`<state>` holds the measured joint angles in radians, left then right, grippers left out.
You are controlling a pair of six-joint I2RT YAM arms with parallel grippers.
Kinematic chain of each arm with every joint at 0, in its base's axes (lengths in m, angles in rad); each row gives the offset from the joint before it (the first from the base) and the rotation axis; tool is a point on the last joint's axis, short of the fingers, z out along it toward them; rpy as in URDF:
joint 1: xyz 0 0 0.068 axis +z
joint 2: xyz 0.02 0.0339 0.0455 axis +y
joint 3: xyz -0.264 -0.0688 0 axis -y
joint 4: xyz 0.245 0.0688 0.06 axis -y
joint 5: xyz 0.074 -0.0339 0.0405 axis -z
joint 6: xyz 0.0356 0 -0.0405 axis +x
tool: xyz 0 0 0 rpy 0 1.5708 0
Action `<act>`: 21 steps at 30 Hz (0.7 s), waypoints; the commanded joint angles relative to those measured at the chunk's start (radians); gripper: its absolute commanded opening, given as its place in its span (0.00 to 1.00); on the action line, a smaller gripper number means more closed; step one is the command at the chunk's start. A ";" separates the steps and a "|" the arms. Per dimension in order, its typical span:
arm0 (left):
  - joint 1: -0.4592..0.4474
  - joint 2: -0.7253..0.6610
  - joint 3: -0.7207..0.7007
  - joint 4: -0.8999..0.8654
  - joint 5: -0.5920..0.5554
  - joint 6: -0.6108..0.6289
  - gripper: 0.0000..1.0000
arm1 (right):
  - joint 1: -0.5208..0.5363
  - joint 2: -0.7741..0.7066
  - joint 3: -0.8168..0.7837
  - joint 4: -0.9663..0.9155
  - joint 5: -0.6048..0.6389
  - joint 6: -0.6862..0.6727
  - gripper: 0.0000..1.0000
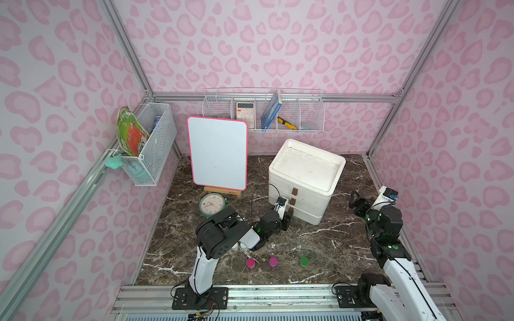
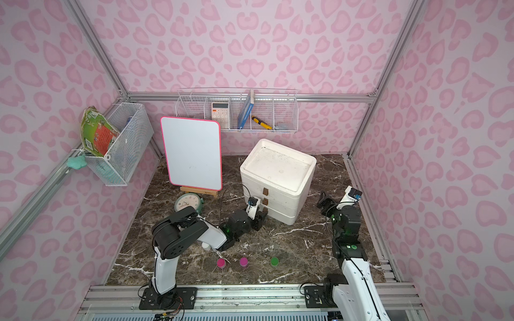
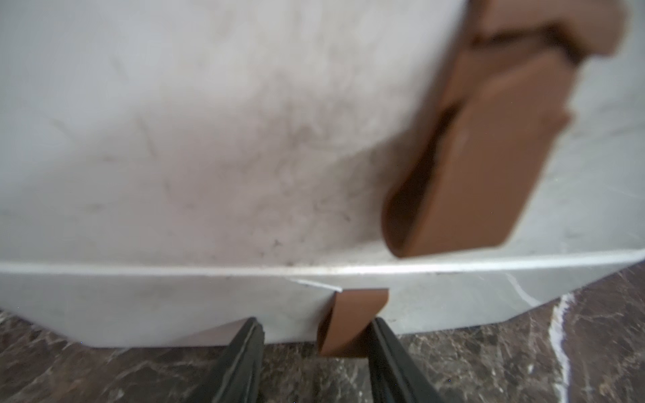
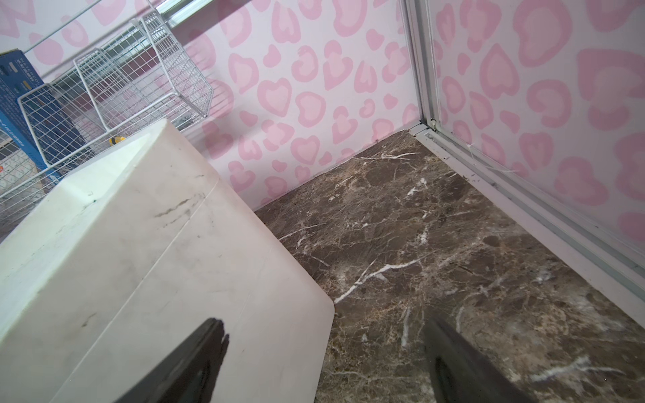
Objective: Put the paint cans in the drawer according to color
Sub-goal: Open the drawer in the storage box.
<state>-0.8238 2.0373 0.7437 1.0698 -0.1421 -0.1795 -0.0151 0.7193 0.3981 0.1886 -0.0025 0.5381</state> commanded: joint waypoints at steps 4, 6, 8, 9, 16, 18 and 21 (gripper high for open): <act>0.000 0.015 0.020 0.040 0.000 0.027 0.35 | 0.001 -0.010 -0.001 0.021 0.014 -0.002 0.91; 0.000 0.013 0.013 0.050 0.014 0.031 0.26 | 0.000 -0.015 -0.002 0.019 0.018 -0.001 0.91; 0.000 0.008 0.000 0.067 0.026 0.037 0.17 | 0.001 -0.019 -0.004 0.020 0.022 -0.002 0.91; 0.000 0.005 -0.012 0.081 0.033 0.038 0.12 | 0.001 -0.022 -0.005 0.019 0.023 -0.002 0.91; -0.008 -0.044 -0.089 0.136 0.038 0.030 0.00 | 0.001 -0.029 -0.014 0.019 0.027 0.002 0.90; -0.019 -0.065 -0.116 0.138 0.030 0.028 0.00 | 0.000 -0.030 -0.014 0.020 0.026 0.003 0.90; -0.033 -0.095 -0.155 0.137 0.017 0.022 0.00 | 0.000 -0.031 -0.016 0.021 0.024 0.003 0.90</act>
<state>-0.8486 1.9648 0.6098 1.1625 -0.1074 -0.1516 -0.0151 0.6910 0.3832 0.1886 0.0158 0.5381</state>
